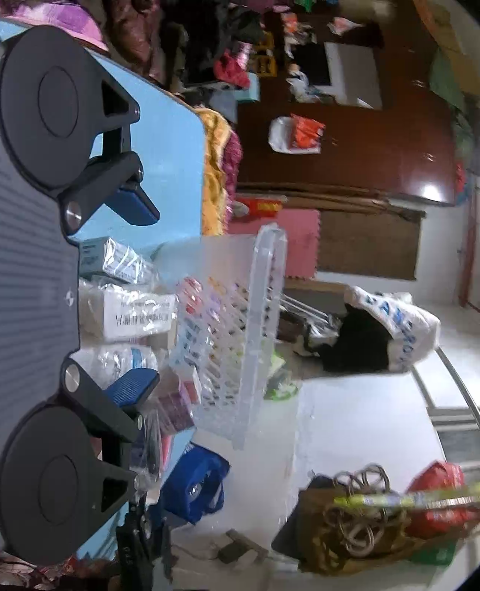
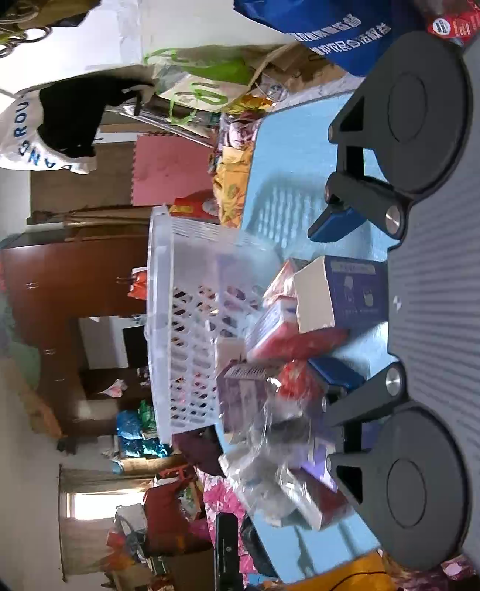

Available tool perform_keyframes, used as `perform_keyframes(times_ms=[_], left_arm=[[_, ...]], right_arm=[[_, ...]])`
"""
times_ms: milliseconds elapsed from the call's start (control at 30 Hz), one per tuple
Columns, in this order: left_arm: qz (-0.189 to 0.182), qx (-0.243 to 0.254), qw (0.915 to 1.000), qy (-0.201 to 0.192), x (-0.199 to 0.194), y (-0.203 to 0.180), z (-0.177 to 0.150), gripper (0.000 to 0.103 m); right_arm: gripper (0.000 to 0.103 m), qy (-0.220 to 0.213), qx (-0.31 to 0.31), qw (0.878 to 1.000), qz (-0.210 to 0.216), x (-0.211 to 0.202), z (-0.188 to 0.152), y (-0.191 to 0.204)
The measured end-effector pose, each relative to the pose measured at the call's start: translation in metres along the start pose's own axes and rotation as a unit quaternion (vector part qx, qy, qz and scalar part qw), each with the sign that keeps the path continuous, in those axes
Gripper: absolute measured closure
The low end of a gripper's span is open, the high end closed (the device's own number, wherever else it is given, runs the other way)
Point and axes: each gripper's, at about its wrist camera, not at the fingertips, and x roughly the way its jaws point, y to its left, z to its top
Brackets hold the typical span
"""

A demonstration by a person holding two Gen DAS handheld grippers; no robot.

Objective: Organize objects
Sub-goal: 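Carry a white tissue pack with the left tool while the right tool carries a blue-white box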

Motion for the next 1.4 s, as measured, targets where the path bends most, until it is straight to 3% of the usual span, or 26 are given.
perform_keyframes(times_ms=[167,367,467,533,633,867,1200,1400], left_arm=[[0.015,-0.013,0.9991,0.038,0.019,0.005,-0.005,0.022],[0.025,0.005,0.9988,0.041,0.027,-0.006,-0.009,0.03],[0.032,0.005,0.999,0.031,0.026,-0.008,-0.009,0.054],[0.033,0.001,0.9992,0.023,0.024,-0.007,-0.008,0.06],[0.049,0.005,0.9988,0.0,0.018,-0.009,-0.007,0.061],[0.031,-0.009,0.9987,-0.04,0.0,-0.004,-0.008,0.061],[0.006,-0.018,0.9978,-0.064,-0.011,-0.004,-0.006,0.061],[-0.022,-0.019,0.9961,-0.083,-0.01,-0.014,0.042,0.061]], right_arm=[[0.058,0.003,-0.001,1.0,-0.001,-0.003,-0.005,-0.002],[0.058,-0.004,-0.003,1.0,-0.009,-0.006,-0.007,-0.001],[0.058,-0.008,0.006,1.0,-0.004,-0.007,-0.007,-0.004],[0.059,-0.01,0.007,1.0,-0.004,-0.007,-0.007,-0.004],[0.059,-0.017,0.008,1.0,-0.006,-0.007,-0.007,-0.004],[0.06,-0.042,0.022,0.999,-0.015,-0.014,-0.009,-0.005],[0.06,-0.077,0.033,0.996,-0.024,-0.026,-0.007,-0.008],[0.06,-0.118,-0.012,0.993,-0.026,-0.034,0.056,0.009]])
